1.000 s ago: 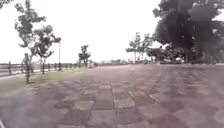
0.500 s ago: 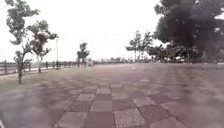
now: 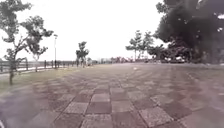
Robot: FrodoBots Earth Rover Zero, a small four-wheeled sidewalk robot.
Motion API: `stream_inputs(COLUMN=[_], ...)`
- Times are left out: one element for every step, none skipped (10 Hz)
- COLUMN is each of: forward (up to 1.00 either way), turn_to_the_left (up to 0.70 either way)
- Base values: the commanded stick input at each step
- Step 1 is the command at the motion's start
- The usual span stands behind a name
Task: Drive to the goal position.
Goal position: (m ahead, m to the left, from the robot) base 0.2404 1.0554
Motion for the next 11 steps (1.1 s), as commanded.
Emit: stream_inputs(forward=[1.00,1.00,1.00,1.00,1.00,1.00,1.00,1.00,1.00,1.00,1.00], turn_to_the_left=[0.00,0.00,0.00,0.00,0.00,0.00,0.00,0.00,0.00,0.00,0.00])
